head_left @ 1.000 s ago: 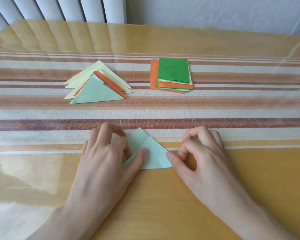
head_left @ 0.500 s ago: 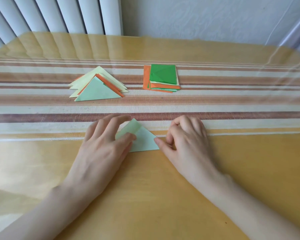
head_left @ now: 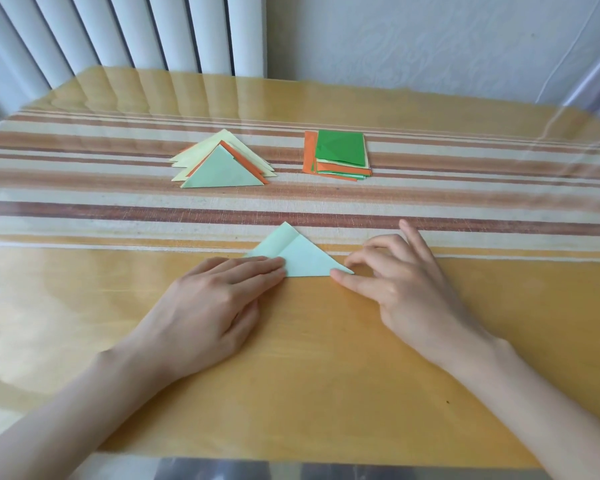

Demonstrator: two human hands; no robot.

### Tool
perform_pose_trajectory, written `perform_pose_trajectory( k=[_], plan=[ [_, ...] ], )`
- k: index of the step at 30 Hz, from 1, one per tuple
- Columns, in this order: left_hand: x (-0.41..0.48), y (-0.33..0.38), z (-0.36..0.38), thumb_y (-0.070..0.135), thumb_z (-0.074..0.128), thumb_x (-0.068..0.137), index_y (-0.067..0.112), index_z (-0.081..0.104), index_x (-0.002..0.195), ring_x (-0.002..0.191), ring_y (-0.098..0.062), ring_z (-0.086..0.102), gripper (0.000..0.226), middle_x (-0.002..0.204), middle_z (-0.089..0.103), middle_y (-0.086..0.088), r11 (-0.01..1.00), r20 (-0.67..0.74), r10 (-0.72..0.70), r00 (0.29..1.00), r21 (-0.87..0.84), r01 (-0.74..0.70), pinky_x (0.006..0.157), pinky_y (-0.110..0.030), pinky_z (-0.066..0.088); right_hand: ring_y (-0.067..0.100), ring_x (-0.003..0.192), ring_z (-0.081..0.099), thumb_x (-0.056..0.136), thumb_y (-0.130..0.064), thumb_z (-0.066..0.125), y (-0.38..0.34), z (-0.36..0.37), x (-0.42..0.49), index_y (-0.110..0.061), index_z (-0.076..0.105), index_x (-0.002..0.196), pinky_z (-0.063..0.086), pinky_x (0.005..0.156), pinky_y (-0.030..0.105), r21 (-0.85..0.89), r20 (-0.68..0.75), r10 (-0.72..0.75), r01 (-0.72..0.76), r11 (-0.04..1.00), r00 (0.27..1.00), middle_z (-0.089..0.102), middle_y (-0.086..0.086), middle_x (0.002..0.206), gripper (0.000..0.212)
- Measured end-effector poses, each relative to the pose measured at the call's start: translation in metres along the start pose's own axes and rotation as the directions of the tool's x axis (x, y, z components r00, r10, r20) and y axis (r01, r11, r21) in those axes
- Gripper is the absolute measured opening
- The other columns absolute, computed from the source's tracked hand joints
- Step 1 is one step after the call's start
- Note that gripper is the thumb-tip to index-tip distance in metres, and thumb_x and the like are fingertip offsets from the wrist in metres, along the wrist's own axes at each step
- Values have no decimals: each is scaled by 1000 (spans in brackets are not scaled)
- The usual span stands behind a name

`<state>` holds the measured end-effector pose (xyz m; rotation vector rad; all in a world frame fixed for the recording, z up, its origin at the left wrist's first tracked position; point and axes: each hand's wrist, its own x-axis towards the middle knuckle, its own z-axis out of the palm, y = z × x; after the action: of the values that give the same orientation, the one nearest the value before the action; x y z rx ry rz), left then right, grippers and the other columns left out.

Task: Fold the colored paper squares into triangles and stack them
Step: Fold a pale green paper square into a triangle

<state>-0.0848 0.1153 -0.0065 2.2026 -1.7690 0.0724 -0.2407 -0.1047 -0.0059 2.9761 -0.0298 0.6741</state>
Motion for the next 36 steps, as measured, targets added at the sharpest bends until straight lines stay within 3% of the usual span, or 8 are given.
perform_pose_trajectory(
  k=[5, 7, 10, 14, 17, 22, 30, 36],
  plan=[
    [0, 0, 1, 24, 35, 88, 17, 56, 133, 123, -13, 53, 50, 140, 53, 7, 1000, 18, 12, 1000, 3, -12, 98, -33, 36, 27, 95, 52, 61, 24, 65, 4, -7, -8, -14, 77, 97, 24, 109, 55, -5, -30, 91, -91, 996, 995, 68, 6, 90, 53],
    [1, 1, 0, 24, 35, 88, 17, 57, 132, 122, -14, 55, 50, 138, 54, 6, 1000, 25, 7, 1000, 8, -7, 97, -33, 36, 28, 100, 56, 75, 11, 55, -6, -5, -1, -12, 76, 100, 28, 110, 47, 79, -54, 61, -57, 995, 997, 70, 6, 101, 40],
    [1, 3, -1, 25, 36, 88, 16, 58, 131, 120, -16, 56, 50, 136, 57, 4, 999, 27, 4, 1000, 36, -5, 97, -32, 37, 21, 120, 53, 88, -15, 40, -28, 1, 8, -11, 67, 121, 33, 106, 28, 294, 82, 25, -48, 955, 996, 63, 3, 127, 42],
    [-1, 4, -6, 25, 39, 87, 17, 65, 121, 114, -15, 59, 44, 127, 62, 6, 994, -27, -8, 1000, 111, 11, 91, -30, 39, 18, 121, 55, 85, -18, 35, -32, 5, 7, -14, 68, 119, 30, 102, 19, 287, 132, 43, -79, 955, 990, 62, 1, 129, 47],
    [-10, -3, -12, 24, 41, 83, 19, 69, 112, 107, -18, 63, 41, 121, 66, 5, 984, -62, -26, 998, 176, 37, 87, -33, 40, 18, 120, 56, 85, -18, 35, -34, 3, 8, -14, 69, 118, 32, 100, 19, 279, 133, 54, -90, 956, 990, 63, 0, 128, 47],
    [-18, -6, -17, 25, 41, 84, 19, 69, 112, 103, -22, 63, 41, 118, 66, 2, 965, -60, -29, 998, 257, 43, 85, -36, 43, 16, 120, 55, 84, -18, 35, -34, 4, 7, -16, 69, 118, 35, 99, 20, 280, 131, 64, -99, 955, 989, 62, -2, 129, 48],
    [-5, 4, -9, 35, 37, 93, 27, 66, 122, 92, -25, 62, 42, 108, 61, -2, 978, -53, -79, 995, 188, 88, 82, -38, 50, 17, 117, 52, 83, -21, 34, -36, -2, 10, -25, 63, 125, 37, 96, 24, 176, 198, 22, -58, 983, 980, 59, -2, 130, 51],
    [-8, 3, -10, 30, 42, 90, 22, 71, 112, 91, -25, 64, 38, 108, 66, -2, 981, -109, -50, 993, 182, 69, 81, -37, 50, 21, 113, 51, 81, -17, 38, -30, 0, 4, -22, 71, 115, 36, 98, 40, 163, 83, 68, -80, 983, 994, 65, 3, 120, 47]
  ],
)
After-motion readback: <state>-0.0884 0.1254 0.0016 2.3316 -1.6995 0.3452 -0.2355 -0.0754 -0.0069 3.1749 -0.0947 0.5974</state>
